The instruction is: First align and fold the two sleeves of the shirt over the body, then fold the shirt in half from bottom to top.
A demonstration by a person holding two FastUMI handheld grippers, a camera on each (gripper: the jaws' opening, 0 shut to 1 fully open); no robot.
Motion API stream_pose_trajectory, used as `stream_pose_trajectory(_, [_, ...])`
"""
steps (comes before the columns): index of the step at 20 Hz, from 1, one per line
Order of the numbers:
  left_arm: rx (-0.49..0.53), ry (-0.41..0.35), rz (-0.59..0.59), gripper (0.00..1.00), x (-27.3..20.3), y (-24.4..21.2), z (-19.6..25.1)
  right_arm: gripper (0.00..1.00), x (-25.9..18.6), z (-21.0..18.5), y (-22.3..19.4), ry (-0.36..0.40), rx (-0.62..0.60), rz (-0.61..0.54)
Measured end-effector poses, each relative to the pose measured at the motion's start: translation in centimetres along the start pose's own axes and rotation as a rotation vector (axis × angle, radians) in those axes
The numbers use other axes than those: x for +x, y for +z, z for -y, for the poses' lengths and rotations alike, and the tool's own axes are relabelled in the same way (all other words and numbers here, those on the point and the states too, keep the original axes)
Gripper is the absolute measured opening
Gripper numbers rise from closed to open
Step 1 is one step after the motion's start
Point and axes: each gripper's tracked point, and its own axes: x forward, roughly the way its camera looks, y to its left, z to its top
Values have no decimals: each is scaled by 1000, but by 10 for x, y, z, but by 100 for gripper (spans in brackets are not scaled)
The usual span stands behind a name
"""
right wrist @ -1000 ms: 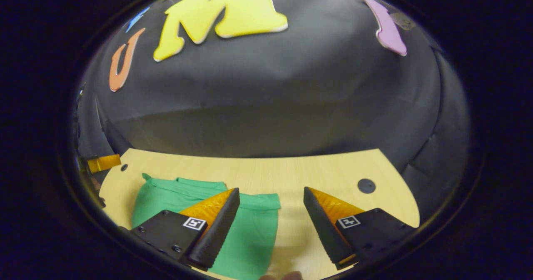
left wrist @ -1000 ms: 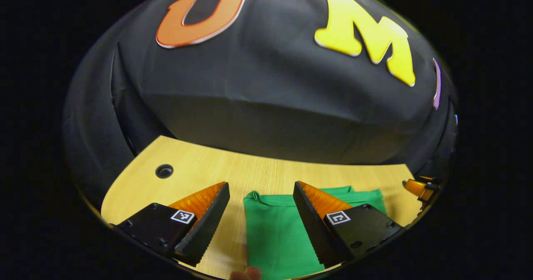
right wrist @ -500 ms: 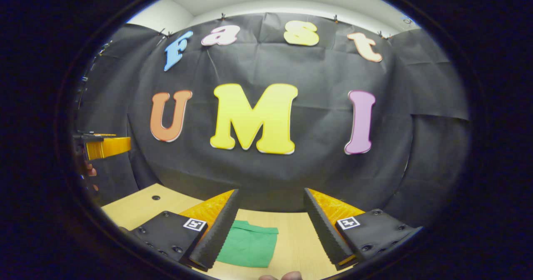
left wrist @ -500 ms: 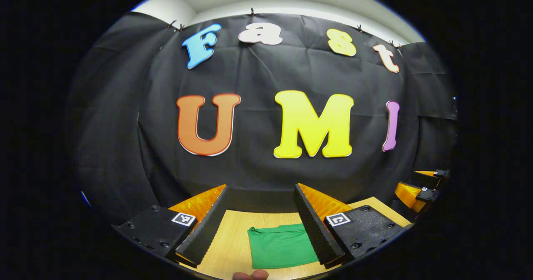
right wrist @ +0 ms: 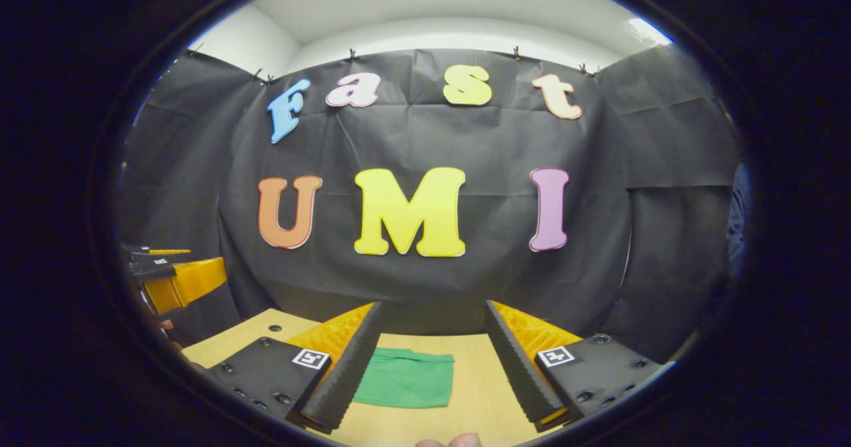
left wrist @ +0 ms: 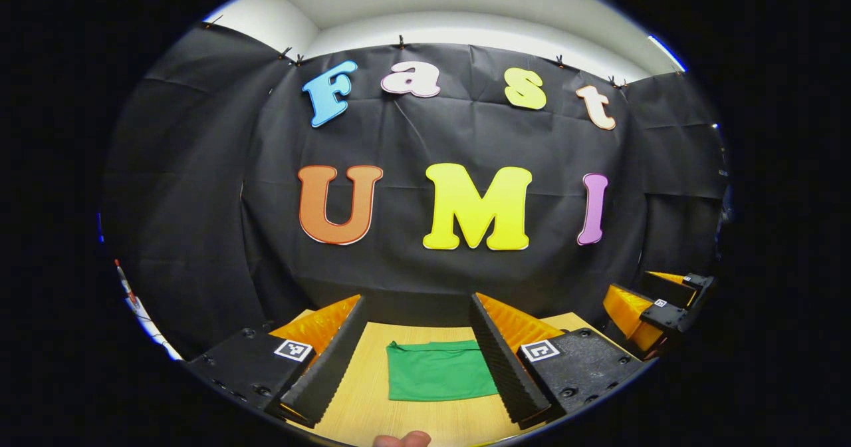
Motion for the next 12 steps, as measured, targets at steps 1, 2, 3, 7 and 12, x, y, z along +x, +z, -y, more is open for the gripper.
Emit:
stream_pose_trajectory(1, [-4, -2, -6, 98, -3, -4, 1, 89, -3, 1, -4, -1, -2, -10])
stream_pose_trajectory(2, [-2, -5, -4, 98, -3, -6, 2, 92, -5, 3, -6, -4, -6, -12])
stream_pose_trajectory(3, [6, -1, -2, 98, -3, -6, 2, 95, -7, 5, -6, -4, -10, -9])
stream_pose_trajectory(7, [16, -5, 6, 98, 0, -8, 5, 97, -13, -3, 0, 24, -13, 9])
stream_pose_trajectory(12, [21, -17, 9, 98, 3, -8, 14, 89, -14, -11, 6, 58, -33, 33])
